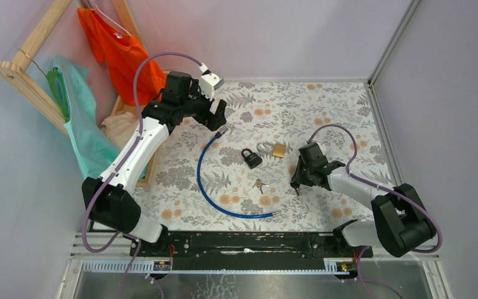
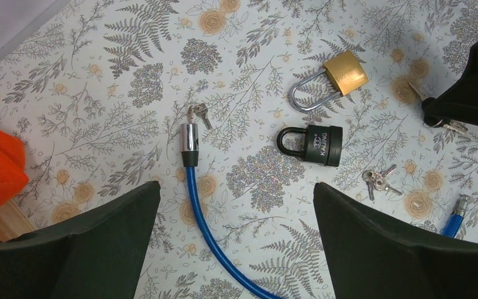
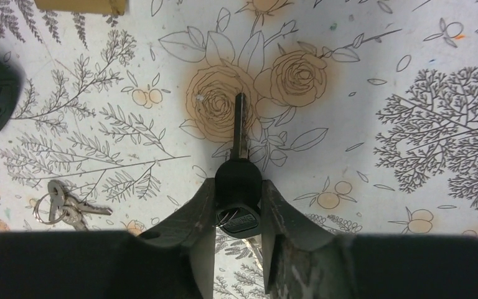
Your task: Unlock with the key
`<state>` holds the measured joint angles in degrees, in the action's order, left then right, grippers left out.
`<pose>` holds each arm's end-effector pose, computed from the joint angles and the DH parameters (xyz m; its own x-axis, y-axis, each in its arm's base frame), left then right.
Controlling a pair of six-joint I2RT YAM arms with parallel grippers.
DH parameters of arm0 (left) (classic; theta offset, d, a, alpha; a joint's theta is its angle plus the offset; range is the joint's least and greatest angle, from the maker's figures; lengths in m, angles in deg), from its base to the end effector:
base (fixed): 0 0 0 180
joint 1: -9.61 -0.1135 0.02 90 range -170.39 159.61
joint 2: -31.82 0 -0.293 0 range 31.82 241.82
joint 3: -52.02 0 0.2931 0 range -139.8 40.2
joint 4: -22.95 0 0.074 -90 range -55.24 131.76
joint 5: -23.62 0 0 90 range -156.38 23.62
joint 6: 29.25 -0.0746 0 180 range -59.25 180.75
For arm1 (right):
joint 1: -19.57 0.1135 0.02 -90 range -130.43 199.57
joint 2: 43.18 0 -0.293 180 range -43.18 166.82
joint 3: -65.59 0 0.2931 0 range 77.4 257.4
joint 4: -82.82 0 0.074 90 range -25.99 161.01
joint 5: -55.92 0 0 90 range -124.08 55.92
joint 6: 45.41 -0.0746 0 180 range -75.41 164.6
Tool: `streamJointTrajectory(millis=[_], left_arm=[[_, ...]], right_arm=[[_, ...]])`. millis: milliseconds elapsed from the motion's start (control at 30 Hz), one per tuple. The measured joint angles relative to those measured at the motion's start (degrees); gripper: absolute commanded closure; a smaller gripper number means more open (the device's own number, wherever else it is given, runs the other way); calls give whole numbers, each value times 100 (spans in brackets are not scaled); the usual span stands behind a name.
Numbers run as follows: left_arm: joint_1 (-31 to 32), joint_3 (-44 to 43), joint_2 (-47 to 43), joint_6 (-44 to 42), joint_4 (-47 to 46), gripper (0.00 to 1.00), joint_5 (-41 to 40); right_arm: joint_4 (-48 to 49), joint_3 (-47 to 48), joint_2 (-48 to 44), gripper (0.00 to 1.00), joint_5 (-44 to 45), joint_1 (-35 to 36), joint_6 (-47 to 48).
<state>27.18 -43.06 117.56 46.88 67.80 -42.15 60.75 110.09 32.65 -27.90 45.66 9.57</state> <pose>0.3750 -0.1509 0.3708 -0.3953 0.3545 -0.8474 0.7092 0.7041 -0.0363 0.2613 0.1190 0.1262 -0.8083 0.2394 -0.5379 0.1029 0.9570 0.2714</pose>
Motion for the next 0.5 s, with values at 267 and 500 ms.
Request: streamJointTrajectory(millis=[267,500], left_arm=[[0,15,0,2,-7,0,44],[0,50,0,2,-9,0,46]], right_arm=[[129,-9,-262,100,-136,0,-146],[-85,-94,-402,100,-267,2,-116]])
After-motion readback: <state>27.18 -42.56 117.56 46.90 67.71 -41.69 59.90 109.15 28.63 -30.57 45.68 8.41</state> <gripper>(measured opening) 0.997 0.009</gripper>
